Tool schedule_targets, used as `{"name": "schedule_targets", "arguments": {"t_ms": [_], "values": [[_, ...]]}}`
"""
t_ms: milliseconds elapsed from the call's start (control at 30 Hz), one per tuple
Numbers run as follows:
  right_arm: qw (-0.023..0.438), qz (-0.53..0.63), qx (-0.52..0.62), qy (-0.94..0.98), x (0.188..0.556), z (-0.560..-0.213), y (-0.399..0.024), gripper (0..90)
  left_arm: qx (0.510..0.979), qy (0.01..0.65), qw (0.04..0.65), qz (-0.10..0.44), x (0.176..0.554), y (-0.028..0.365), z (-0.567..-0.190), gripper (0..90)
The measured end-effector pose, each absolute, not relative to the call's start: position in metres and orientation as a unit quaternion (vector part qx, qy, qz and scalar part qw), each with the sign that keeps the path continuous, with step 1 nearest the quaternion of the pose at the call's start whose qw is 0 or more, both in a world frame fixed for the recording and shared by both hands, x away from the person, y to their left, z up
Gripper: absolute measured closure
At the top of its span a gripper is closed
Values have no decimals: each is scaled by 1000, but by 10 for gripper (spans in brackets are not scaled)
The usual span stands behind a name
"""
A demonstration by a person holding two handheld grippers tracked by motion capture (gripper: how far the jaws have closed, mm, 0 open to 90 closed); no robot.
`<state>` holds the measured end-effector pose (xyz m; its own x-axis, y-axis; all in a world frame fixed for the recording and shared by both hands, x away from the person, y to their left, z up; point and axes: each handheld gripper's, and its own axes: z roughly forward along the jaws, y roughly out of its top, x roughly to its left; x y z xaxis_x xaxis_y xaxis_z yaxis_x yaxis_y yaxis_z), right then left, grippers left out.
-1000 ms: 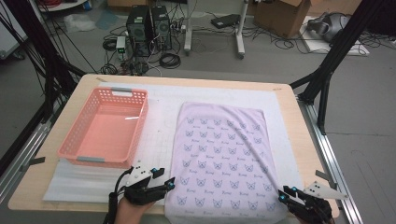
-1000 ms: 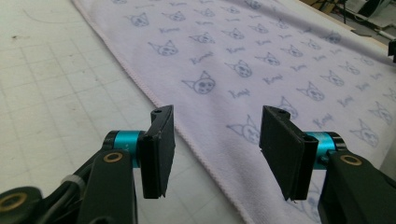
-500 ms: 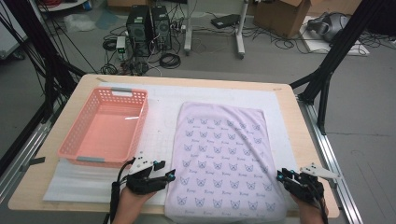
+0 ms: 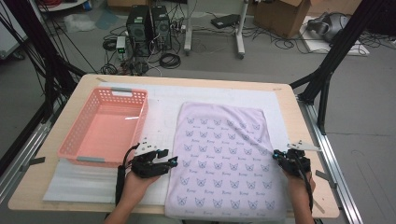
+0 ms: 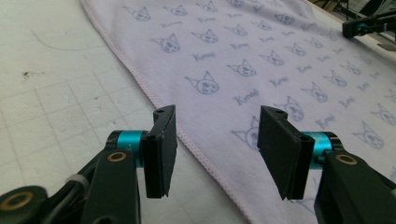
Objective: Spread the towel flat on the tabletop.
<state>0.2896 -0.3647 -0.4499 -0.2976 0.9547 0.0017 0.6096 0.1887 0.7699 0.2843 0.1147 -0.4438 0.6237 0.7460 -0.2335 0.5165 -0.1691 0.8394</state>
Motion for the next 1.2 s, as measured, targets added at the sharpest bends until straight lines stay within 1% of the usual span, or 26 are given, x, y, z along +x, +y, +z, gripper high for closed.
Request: {"name": "schedule_targets", "arguments": {"t_ms": [33,67,100,200,233,267,300,333,367,400,500,600,733,800,833,867,933,1000,1033,1100,1200], "values": [[247,348,540,725,289,-450,-367,667,757,421,486,117,287,114,-445,498],[239,356,543,722,288,-450,-369,642,757,425,482,120,289,113,-446,507],[237,361,542,721,288,-449,-371,628,760,427,474,121,290,112,-447,516],[230,377,533,721,283,-446,-373,625,775,430,450,108,294,106,-453,557],[227,381,530,723,281,-445,-373,623,780,427,443,116,294,104,-452,580],[226,381,527,725,280,-445,-373,620,783,421,442,117,293,103,-452,615],[225,384,526,724,278,-445,-373,618,787,419,435,126,292,100,-452,698],[226,386,524,725,278,-445,-374,615,789,418,429,137,292,99,-452,758],[225,387,526,723,277,-445,-374,615,790,415,430,134,292,99,-452,831],[223,388,528,722,277,-444,-375,612,791,416,427,138,291,98,-452,872],[223,390,529,721,277,-445,-375,612,788,427,415,158,286,101,-450,882],[222,390,528,721,278,-445,-374,612,782,438,419,145,282,114,-450,882],[222,385,531,722,283,-446,-368,616,782,436,423,143,278,117,-450,880],[223,380,531,724,288,-448,-364,620,779,436,429,139,278,117,-451,869],[223,377,529,727,291,-450,-362,621,778,434,432,137,278,119,-452,825],[221,365,531,732,294,-451,-360,625,776,435,436,133,279,120,-452,748],[232,356,533,732,295,-450,-358,627,770,434,450,131,280,122,-451,626],[238,348,532,734,295,-450,-358,628,763,432,462,133,281,124,-451,528],[246,339,533,735,294,-449,-358,632,761,430,468,131,281,125,-450,494],[254,330,536,734,292,-448,-362,650,757,423,479,135,280,125,-448,448],[246,345,539,727,288,-447,-368,618,753,408,497,139,280,124,-446,416]]}}
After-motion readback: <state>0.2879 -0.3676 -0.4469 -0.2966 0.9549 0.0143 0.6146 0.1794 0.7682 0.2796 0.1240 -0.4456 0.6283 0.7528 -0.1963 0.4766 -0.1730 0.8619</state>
